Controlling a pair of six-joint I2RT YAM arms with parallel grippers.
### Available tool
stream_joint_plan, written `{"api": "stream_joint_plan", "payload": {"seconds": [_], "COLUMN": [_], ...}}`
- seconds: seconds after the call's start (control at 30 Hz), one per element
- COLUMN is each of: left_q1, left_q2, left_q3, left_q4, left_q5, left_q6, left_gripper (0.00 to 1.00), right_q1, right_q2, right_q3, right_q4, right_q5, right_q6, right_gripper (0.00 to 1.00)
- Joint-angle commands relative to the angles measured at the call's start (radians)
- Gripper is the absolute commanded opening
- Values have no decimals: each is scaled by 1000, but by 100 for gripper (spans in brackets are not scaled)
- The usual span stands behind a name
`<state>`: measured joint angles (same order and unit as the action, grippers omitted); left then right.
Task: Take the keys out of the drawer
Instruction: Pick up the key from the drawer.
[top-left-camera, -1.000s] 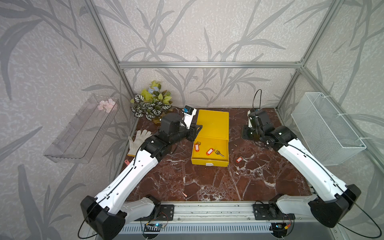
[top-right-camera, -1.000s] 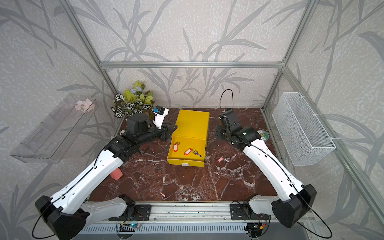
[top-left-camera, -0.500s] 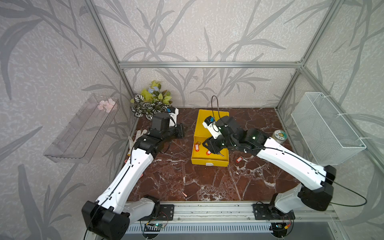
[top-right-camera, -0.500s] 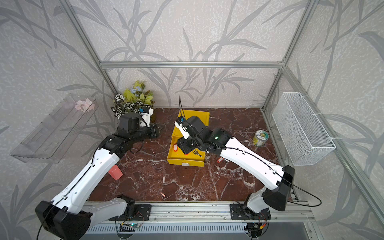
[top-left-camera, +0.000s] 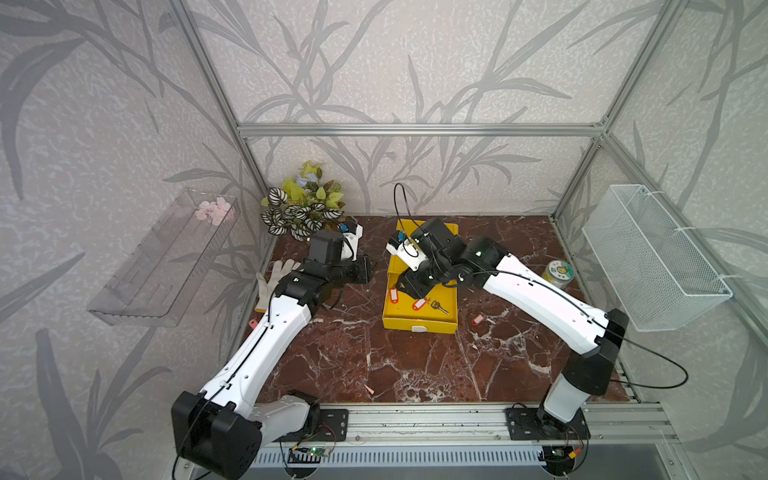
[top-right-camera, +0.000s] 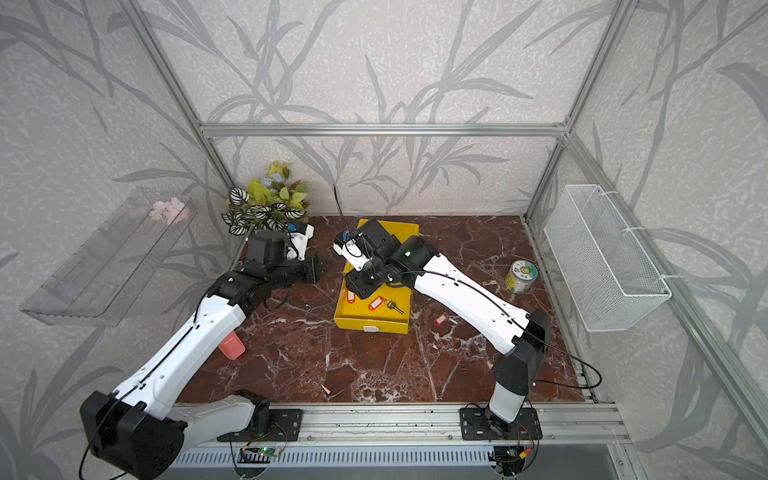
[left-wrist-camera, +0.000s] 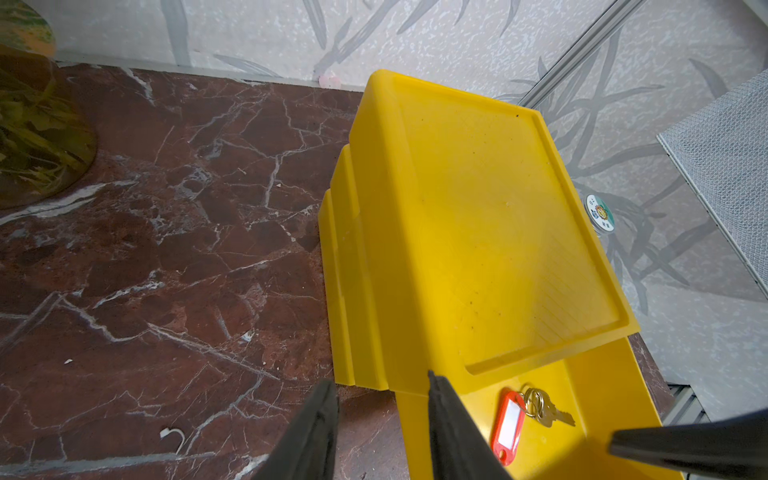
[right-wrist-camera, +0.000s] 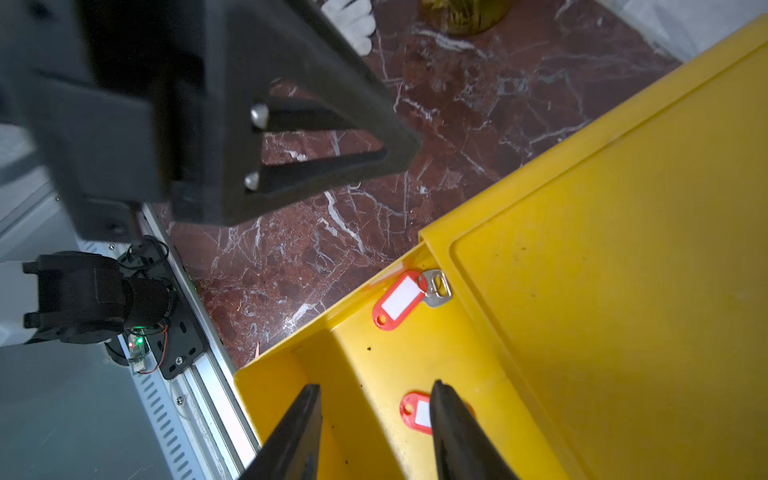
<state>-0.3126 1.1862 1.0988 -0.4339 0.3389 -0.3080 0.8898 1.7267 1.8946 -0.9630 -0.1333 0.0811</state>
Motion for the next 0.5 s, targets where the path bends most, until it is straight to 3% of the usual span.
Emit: {"api": "stream_joint_plan", "payload": {"seconds": [0.0, 0.47], "left_q1": [6, 6], "left_q2": [-14, 129], "left_q3": [-29, 52], "left_q4": [61, -69], "left_q5": [30, 143], "left_q6": [-3, 156], "left_gripper": [38, 37], "right_q1": [-2, -2], "right_q2": [29, 42], "right_q3": [64, 64], "right_q4": [-193, -325], "right_q5": [37, 115], "right_q6": [-34, -65], "right_gripper": [45, 37]}}
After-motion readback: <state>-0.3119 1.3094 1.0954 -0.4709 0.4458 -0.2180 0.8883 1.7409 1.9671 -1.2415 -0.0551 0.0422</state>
